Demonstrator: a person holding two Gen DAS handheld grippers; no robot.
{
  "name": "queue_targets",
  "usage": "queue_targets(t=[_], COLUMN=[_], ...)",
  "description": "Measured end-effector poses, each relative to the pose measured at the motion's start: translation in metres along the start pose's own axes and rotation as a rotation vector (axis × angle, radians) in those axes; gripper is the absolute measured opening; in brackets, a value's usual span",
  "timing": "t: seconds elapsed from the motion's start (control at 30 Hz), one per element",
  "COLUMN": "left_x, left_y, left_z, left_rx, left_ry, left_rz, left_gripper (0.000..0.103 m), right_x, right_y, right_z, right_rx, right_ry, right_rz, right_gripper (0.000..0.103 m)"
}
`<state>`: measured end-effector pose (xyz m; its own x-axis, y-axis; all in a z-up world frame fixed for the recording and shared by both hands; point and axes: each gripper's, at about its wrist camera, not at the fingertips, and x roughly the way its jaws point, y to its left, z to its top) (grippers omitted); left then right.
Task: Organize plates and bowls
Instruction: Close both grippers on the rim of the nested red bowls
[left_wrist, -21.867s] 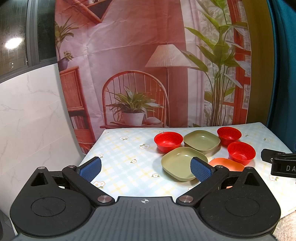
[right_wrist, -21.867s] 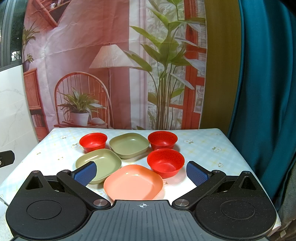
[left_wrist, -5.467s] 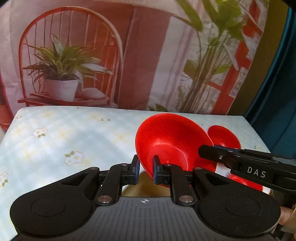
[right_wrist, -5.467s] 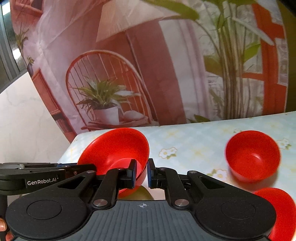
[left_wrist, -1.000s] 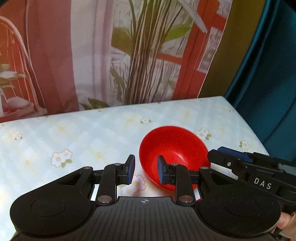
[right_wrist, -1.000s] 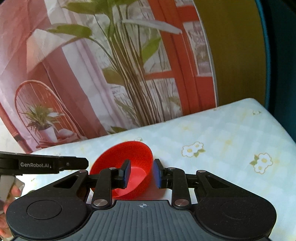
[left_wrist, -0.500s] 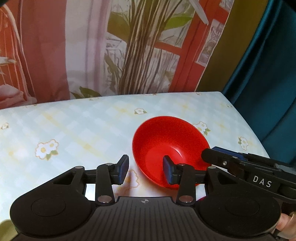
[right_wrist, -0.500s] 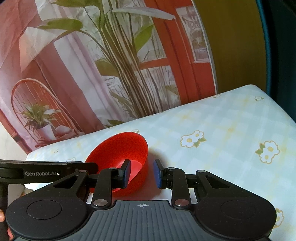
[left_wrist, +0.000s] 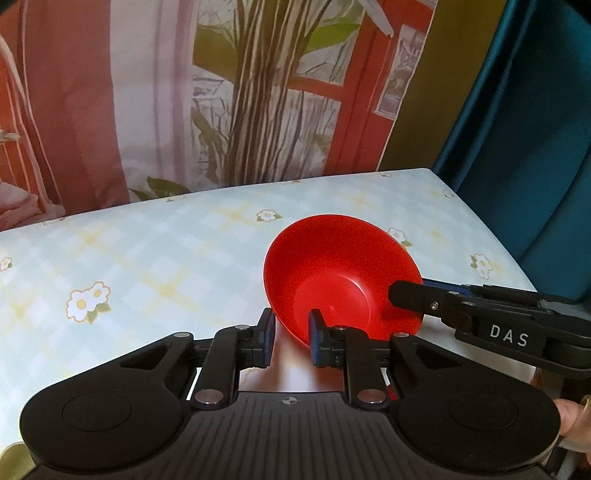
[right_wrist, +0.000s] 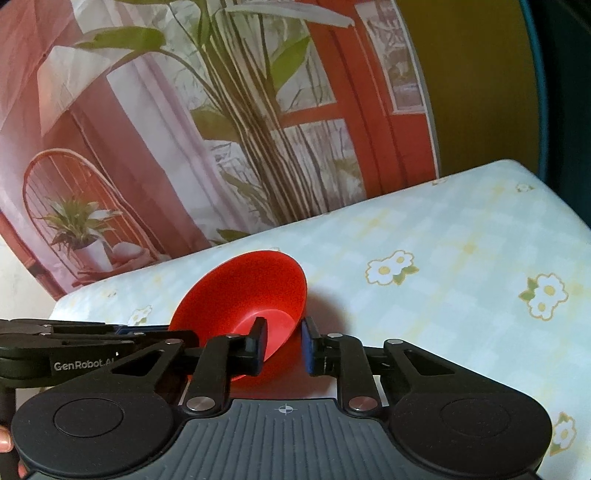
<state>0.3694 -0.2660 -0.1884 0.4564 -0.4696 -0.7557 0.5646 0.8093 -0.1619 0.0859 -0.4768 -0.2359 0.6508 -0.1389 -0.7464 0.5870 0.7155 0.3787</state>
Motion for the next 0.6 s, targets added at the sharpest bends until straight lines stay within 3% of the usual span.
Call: queue_targets(t=[0.6], left_x=[-0.051], left_y=[-0.014], left_z=[0.005], left_rx=[0.026], left_ry=[-0.076], left_rz=[0.013], left_gripper=[0.021], right_x=[-0.035], right_y=[0.019], right_z=[0.021], right_rx=[-0.007], right_ry=[-0.079], right_rz=[0.03], right_gripper=[0.017])
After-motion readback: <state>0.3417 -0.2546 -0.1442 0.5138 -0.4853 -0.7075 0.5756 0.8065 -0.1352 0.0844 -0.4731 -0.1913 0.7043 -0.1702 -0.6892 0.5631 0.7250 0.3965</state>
